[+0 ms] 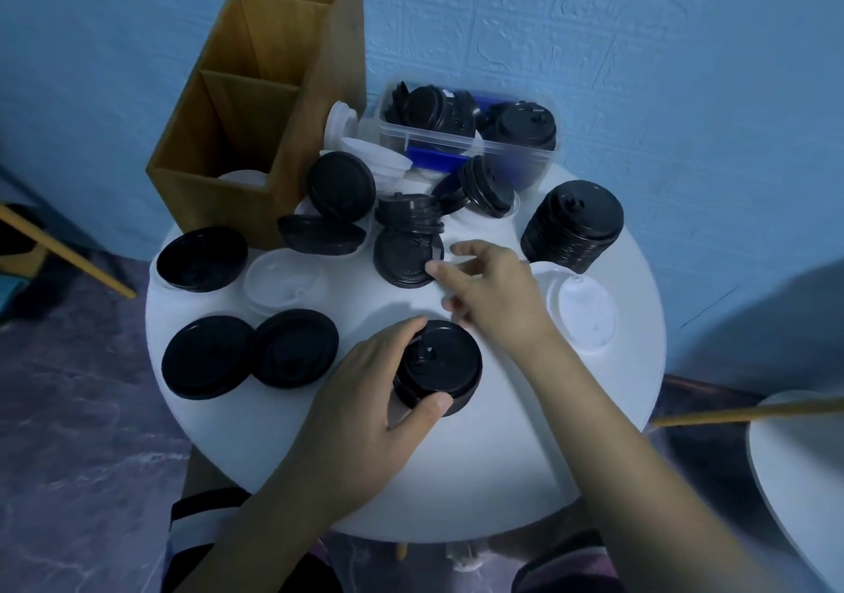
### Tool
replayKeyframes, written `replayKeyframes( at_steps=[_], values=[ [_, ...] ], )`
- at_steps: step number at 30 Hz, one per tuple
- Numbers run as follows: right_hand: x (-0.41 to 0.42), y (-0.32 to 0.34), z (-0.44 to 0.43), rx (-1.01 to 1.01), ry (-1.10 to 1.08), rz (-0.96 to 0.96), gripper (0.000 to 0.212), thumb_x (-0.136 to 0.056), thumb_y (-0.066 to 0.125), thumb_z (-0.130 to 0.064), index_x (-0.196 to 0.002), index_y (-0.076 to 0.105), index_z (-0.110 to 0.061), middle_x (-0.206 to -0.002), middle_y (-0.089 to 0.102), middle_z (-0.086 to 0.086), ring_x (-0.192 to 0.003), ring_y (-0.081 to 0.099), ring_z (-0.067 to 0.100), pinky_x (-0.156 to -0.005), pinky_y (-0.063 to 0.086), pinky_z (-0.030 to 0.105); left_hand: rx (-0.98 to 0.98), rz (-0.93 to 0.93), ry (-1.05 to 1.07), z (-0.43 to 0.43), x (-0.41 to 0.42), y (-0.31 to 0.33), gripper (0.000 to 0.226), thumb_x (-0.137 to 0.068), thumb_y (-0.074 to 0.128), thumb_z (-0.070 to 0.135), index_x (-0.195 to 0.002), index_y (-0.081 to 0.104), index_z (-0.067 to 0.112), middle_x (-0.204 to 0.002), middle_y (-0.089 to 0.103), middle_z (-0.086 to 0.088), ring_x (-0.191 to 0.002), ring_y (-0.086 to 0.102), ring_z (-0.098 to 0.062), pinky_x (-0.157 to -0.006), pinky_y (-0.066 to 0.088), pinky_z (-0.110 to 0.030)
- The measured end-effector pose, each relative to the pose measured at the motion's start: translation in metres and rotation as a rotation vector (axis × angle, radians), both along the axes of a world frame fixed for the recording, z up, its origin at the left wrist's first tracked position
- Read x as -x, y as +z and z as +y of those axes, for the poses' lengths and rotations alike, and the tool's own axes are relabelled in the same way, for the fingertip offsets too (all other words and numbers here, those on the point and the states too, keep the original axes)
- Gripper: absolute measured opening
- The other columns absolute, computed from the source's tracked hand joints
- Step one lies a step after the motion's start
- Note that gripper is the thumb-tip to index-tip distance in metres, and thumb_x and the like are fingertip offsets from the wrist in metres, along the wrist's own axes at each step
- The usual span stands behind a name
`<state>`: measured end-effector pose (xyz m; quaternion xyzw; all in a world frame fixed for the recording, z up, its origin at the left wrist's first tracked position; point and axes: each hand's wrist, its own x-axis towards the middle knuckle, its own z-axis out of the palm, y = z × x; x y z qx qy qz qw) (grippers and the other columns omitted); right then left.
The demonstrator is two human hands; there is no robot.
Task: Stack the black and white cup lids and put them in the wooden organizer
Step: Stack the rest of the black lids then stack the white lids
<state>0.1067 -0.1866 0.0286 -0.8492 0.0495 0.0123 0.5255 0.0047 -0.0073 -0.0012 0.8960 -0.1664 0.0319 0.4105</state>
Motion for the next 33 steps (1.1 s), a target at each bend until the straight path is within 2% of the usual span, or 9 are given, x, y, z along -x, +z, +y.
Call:
replayKeyframes(
  at_steps=[3, 6, 10, 16, 19, 23, 26, 29, 33],
  values=[
    [-0.012, 0.001, 0.012, -0.01, -0.05, -0.014, 0.039, -0.088, 0.075, -0.04, -0.113, 0.055, -0.019, -0.075, 0.073, 0.005, -0.048, 0.063, 0.023, -0.059, 0.057, 0.038, 0.005, -0.001, -0.007, 0.001, 0.0, 0.002, 0.059, -0.086, 0.06, 0.052, -0.138, 0.03, 0.055, -0.13, 0.034, 0.051, -0.126, 0.037, 0.016, -0.097, 0.026, -0.001],
    [-0.02, -0.001, 0.02, 0.028, -0.056, -0.017, 0.033, -0.089, 0.075, -0.037, -0.105, 0.05, -0.021, -0.069, 0.073, 0.006, -0.046, 0.061, 0.021, -0.059, 0.057, 0.04, 0.011, 0.006, -0.007, 0.001, -0.001, 0.003, 0.06, -0.086, 0.062, 0.051, -0.139, 0.034, 0.052, -0.128, 0.033, 0.054, -0.125, 0.037, 0.018, -0.096, 0.027, 0.0],
    [-0.023, -0.001, 0.023, -0.002, -0.044, 0.025, 0.027, -0.091, 0.073, -0.025, -0.092, 0.045, -0.026, -0.066, 0.071, 0.01, -0.044, 0.057, 0.025, -0.056, 0.051, 0.038, 0.012, 0.004, -0.002, 0.001, -0.001, 0.004, 0.061, -0.084, 0.062, 0.052, -0.139, 0.036, 0.049, -0.132, 0.039, 0.043, -0.125, 0.041, 0.013, -0.097, 0.028, -0.002],
    [-0.008, 0.015, 0.01, -0.065, -0.035, 0.048, 0.019, -0.093, 0.07, -0.016, -0.096, 0.052, -0.022, -0.072, 0.068, 0.01, -0.055, 0.065, 0.031, -0.042, 0.044, 0.025, 0.022, 0.03, 0.019, 0.001, -0.001, 0.003, 0.063, -0.083, 0.068, 0.049, -0.139, 0.038, 0.049, -0.125, 0.038, 0.053, -0.121, 0.04, 0.018, -0.095, 0.026, 0.002],
    [0.007, 0.029, -0.003, -0.136, -0.036, 0.04, 0.015, -0.094, 0.068, -0.012, -0.105, 0.057, -0.015, -0.075, 0.063, 0.005, -0.05, 0.063, 0.014, -0.04, 0.044, 0.023, 0.043, 0.066, 0.032, 0.002, -0.001, 0.002, 0.066, -0.083, 0.075, 0.046, -0.139, 0.039, 0.05, -0.123, 0.045, 0.043, -0.119, 0.041, 0.017, -0.092, 0.028, 0.002],
    [0.026, 0.041, -0.028, -0.21, -0.085, -0.004, 0.015, -0.097, 0.061, -0.003, -0.111, 0.063, -0.005, -0.076, 0.057, 0.008, -0.05, 0.053, 0.006, -0.045, 0.043, 0.018, 0.073, 0.125, 0.051, 0.002, -0.001, 0.0, 0.064, -0.081, 0.076, 0.047, -0.136, 0.043, 0.048, -0.122, 0.054, 0.029, -0.12, 0.044, 0.014, -0.09, 0.031, 0.0],
    [0.032, 0.042, -0.04, -0.241, -0.085, -0.018, 0.014, -0.098, 0.061, -0.004, -0.109, 0.067, -0.01, -0.079, 0.057, 0.008, -0.058, 0.052, 0.007, -0.052, 0.043, 0.018, 0.072, 0.13, 0.048, 0.001, 0.0, 0.001, 0.062, -0.081, 0.076, 0.045, -0.135, 0.045, 0.044, -0.121, 0.055, 0.028, -0.119, 0.043, 0.015, -0.089, 0.031, 0.001],
    [0.038, 0.039, -0.045, -0.334, -0.021, 0.021, 0.018, -0.098, 0.06, -0.004, -0.109, 0.069, -0.014, -0.071, 0.056, -0.002, -0.063, 0.052, 0.008, -0.058, 0.044, 0.02, 0.064, 0.122, 0.045, 0.0, 0.001, 0.002, 0.062, -0.08, 0.075, 0.045, -0.135, 0.046, 0.042, -0.12, 0.055, 0.028, -0.118, 0.042, 0.016, -0.089, 0.03, 0.002],
    [0.043, 0.036, -0.046, -0.452, 0.053, 0.082, 0.022, -0.099, 0.057, -0.002, -0.116, 0.069, -0.01, -0.07, 0.052, -0.002, -0.064, 0.054, 0.008, -0.061, 0.05, 0.02, 0.059, 0.124, 0.042, 0.0, 0.002, 0.003, 0.063, -0.079, 0.072, 0.05, -0.137, 0.046, 0.041, -0.121, 0.054, 0.029, -0.119, 0.043, 0.014, -0.09, 0.03, 0.002]
  ],
)
